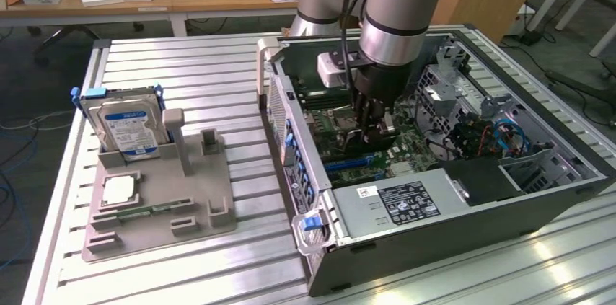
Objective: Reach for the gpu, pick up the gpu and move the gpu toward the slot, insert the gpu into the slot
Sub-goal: 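Insert the gpu into the slot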
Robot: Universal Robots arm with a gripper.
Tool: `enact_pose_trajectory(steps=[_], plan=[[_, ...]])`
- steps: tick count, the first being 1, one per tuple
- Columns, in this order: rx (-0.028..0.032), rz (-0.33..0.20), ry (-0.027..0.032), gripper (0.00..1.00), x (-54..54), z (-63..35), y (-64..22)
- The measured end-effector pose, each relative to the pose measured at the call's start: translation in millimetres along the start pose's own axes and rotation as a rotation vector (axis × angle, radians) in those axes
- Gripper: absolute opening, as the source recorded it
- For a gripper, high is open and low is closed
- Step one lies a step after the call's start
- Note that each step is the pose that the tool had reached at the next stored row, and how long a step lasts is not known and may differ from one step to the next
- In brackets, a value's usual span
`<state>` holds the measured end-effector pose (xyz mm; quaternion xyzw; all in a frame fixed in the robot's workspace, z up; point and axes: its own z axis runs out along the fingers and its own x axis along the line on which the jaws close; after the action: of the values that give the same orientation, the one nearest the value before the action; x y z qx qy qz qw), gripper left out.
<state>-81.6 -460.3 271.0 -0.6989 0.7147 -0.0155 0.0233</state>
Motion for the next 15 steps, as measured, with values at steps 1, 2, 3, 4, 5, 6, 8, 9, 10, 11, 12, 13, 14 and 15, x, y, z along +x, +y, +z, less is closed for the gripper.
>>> enact_pose_trajectory(steps=[1,2,3,4,5,6,8,9,10,11,12,13,14,15], plan=[[0.0010,0.000,-0.0001,0.26,0.0,0.2,0.0],[0.0020,0.000,-0.0003,0.26,0.0,0.5,0.0],[0.0025,-0.001,-0.0004,0.26,0.0,0.8,0.1],[0.0029,-0.001,-0.0005,0.26,0.0,1.2,0.1],[0.0032,-0.001,-0.0004,0.26,0.0,1.6,0.1],[0.0034,-0.001,-0.0004,0.26,0.0,2.1,0.2],[0.0039,-0.002,-0.0003,0.26,0.0,3.7,0.4],[0.0046,-0.002,-0.0003,0.26,0.0,4.4,0.6],[0.0054,-0.002,-0.0004,0.26,0.0,5.1,0.8],[0.0062,-0.003,-0.0003,0.26,0.1,5.5,1.1],[0.0067,-0.003,-0.0003,0.26,0.1,5.9,1.4],[0.0077,-0.004,-0.0003,0.26,0.1,6.2,1.7],[0.0099,-0.004,-0.0002,0.26,0.1,6.3,2.1],[0.0123,-0.005,-0.0005,0.26,0.0,6.6,2.4]])
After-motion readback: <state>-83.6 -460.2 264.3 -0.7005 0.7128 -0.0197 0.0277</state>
